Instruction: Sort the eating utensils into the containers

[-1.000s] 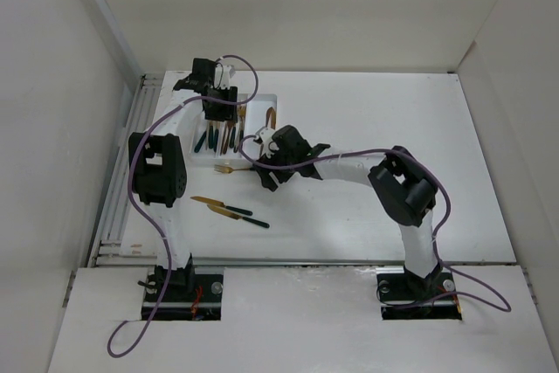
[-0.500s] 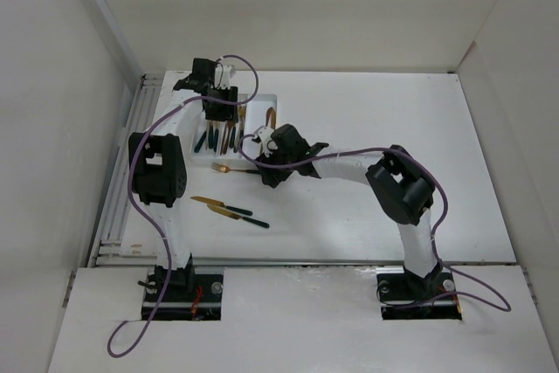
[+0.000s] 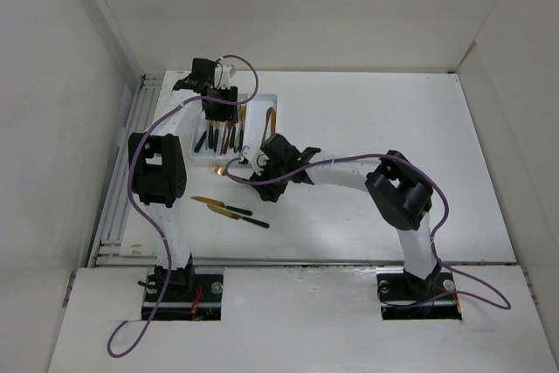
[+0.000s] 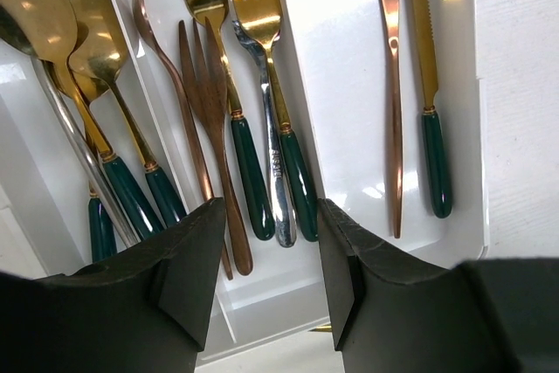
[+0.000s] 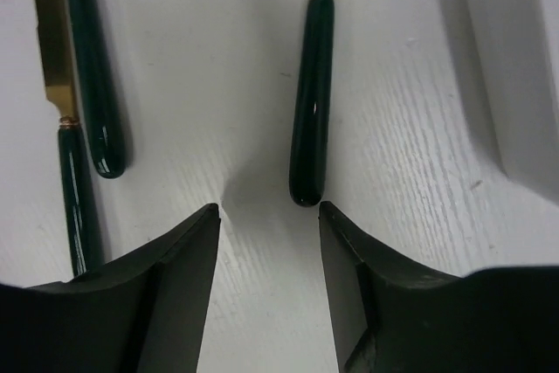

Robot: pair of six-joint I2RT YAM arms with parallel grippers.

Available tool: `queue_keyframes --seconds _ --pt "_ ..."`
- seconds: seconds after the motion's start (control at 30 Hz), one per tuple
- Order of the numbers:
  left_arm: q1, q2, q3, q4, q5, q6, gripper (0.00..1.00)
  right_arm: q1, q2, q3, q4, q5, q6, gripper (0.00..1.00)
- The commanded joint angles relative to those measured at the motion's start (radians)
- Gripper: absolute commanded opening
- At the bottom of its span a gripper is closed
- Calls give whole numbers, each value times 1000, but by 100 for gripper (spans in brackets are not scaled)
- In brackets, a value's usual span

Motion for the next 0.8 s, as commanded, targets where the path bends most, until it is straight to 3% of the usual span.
queue_keyframes --seconds 0.0,0.2,0.3,0.43,0.63,0.77 --pt "8 -58 11 -12 13 6 44 16 30 97 -142 25 -93 55" --pt "8 -67 2 -21 13 15 44 46 61 164 -155 112 -93 63" --pt "8 -67 2 -21 13 15 44 71 101 199 -145 140 -93 74" --pt "18 -88 11 -21 13 6 44 80 165 249 -124 169 -81 75" --pt "47 -127 20 -21 4 6 44 99 238 324 -124 181 -81 62" --pt "57 -150 11 -21 4 6 44 99 284 384 -156 192 -72 47"
